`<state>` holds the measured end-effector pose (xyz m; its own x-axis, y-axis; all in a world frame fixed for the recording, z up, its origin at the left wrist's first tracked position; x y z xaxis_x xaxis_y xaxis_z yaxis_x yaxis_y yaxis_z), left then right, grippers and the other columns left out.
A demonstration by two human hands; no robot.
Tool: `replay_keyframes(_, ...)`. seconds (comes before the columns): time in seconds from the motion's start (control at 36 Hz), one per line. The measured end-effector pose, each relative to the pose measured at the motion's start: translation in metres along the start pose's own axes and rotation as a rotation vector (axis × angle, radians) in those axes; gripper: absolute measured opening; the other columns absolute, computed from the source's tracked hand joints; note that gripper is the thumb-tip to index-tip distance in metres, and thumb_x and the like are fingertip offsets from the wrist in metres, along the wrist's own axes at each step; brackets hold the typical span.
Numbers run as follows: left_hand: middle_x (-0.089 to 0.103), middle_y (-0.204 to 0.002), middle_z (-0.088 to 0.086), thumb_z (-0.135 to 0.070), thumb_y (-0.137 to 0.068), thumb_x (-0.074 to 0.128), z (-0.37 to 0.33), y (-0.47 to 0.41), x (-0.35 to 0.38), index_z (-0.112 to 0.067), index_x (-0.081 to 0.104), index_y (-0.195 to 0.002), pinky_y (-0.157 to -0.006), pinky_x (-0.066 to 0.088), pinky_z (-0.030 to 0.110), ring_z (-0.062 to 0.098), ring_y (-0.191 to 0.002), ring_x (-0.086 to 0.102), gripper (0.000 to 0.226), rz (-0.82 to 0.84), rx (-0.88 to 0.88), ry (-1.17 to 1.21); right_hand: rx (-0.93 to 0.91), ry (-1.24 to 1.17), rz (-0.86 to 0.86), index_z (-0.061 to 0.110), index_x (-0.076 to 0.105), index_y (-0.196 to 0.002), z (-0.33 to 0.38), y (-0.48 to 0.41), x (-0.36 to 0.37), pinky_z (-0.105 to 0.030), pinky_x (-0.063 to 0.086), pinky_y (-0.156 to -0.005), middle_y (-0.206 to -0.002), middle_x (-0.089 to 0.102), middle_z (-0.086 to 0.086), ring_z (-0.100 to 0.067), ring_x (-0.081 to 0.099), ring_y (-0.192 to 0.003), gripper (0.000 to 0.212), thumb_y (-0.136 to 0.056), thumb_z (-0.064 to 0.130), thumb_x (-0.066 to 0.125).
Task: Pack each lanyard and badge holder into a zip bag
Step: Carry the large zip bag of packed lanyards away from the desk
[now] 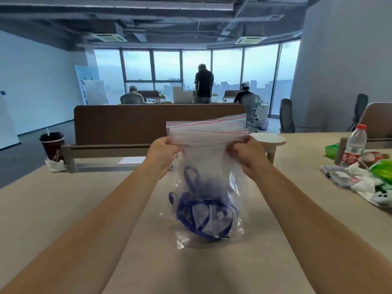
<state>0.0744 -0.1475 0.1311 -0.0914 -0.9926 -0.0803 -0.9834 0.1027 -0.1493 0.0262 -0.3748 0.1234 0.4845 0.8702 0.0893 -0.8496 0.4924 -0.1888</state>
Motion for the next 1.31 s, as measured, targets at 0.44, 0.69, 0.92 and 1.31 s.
replay_keyframes(0.44,0.068,-0.112,-0.003,-0.02,-0.1,0.056,0.007,0.005,-0.019,-0.031,0.063,-0.113,-0.09,0.054,0.042,0.021,-0.107,0.062,0.018,-0.011,0.068,0.039,-0.111,0.112,0.05,0.017,0.067,-0.115,0.002,0.001,0.03,-0.038,0.058,-0.091,-0.105,0.071,0.0,-0.018,0.067,-0.098,0.033,-0.087,0.0,0.064)
replay_keyframes(0.69,0.068,-0.106,-0.007,-0.028,-0.097,0.061,0.012,-0.026,-0.031,-0.02,0.064,-0.117,-0.097,0.053,0.041,0.018,-0.105,0.063,0.021,-0.152,0.076,0.011,-0.196,0.168,0.027,0.022,0.067,-0.12,-0.007,-0.019,0.067,-0.039,0.056,-0.094,-0.11,0.071,0.005,-0.014,0.066,-0.101,0.032,-0.089,0.011,0.063)
replay_keyframes(0.92,0.069,-0.106,-0.012,-0.036,-0.097,0.058,0.037,-0.1,-0.055,-0.035,0.064,-0.109,-0.098,0.052,0.044,0.015,-0.104,0.064,0.013,-0.168,0.078,0.04,-0.253,0.196,0.025,0.024,0.066,-0.106,-0.04,-0.081,0.118,-0.032,0.057,-0.079,-0.097,0.069,0.008,-0.009,0.066,-0.089,0.012,-0.094,0.023,0.064)
replay_keyframes(1.31,0.074,-0.087,-0.006,-0.032,-0.096,0.062,0.014,-0.182,-0.085,-0.013,0.07,-0.095,-0.075,0.059,0.031,0.013,-0.084,0.071,0.021,-0.208,-0.076,-0.105,0.009,0.238,-0.056,0.029,0.065,-0.09,-0.028,-0.14,0.193,-0.024,0.05,-0.075,-0.088,0.07,0.013,0.0,0.064,-0.081,0.009,-0.093,0.021,0.064)
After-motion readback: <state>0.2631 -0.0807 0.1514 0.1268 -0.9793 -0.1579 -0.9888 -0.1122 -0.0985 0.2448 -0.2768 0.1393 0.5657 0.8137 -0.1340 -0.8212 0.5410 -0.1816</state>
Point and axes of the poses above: each hand's wrist, its own y-axis away from the middle knuckle, its own x-axis out of the palm, z = x × y, the point moved 1 cm from there along -y, towards the middle knuckle
